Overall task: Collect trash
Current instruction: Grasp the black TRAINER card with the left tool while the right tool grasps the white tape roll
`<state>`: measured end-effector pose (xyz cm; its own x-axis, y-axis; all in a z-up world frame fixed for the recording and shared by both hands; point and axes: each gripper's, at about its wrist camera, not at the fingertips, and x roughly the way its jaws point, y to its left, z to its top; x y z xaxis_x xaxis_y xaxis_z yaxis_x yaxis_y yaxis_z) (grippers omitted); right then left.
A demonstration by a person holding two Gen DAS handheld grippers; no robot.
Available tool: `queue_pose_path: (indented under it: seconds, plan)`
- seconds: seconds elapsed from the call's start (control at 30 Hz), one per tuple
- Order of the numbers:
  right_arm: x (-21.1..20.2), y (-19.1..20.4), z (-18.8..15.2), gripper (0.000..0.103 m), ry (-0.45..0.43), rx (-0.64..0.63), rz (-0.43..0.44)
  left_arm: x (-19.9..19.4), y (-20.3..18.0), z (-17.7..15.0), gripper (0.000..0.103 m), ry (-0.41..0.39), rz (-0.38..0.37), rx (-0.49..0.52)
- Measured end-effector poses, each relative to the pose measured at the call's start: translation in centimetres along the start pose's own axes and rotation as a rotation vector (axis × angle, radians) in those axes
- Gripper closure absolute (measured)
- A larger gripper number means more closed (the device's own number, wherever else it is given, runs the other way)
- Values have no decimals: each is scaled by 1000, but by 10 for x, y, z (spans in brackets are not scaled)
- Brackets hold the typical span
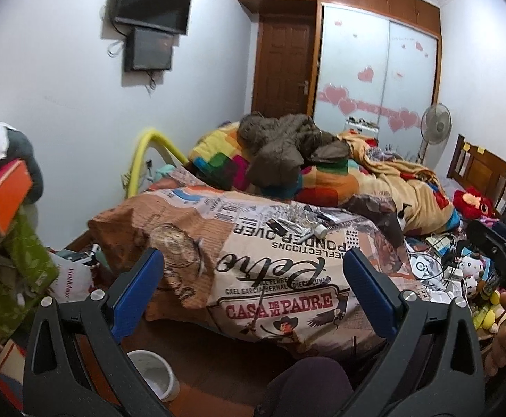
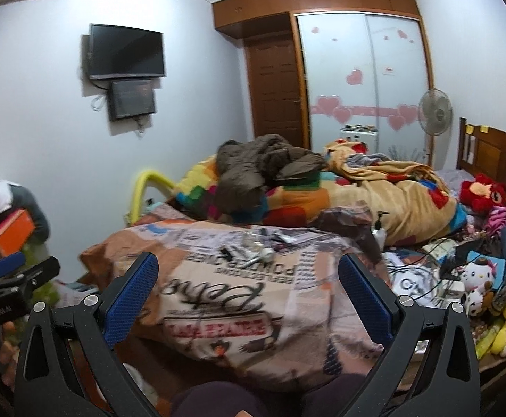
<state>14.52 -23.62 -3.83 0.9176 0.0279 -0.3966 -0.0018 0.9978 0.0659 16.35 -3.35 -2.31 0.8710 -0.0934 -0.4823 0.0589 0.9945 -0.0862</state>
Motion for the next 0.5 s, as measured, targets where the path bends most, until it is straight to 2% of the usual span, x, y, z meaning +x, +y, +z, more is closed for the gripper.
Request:
queue_pose_path:
  seconds: [0.23, 0.5]
  plan:
    - [61, -37, -1, 0, 83, -23, -60, 95, -20, 15, 0, 115, -17, -4]
    - [141, -63, -9, 0, 219, -29, -12, 197, -38, 15, 0, 220, -15, -3]
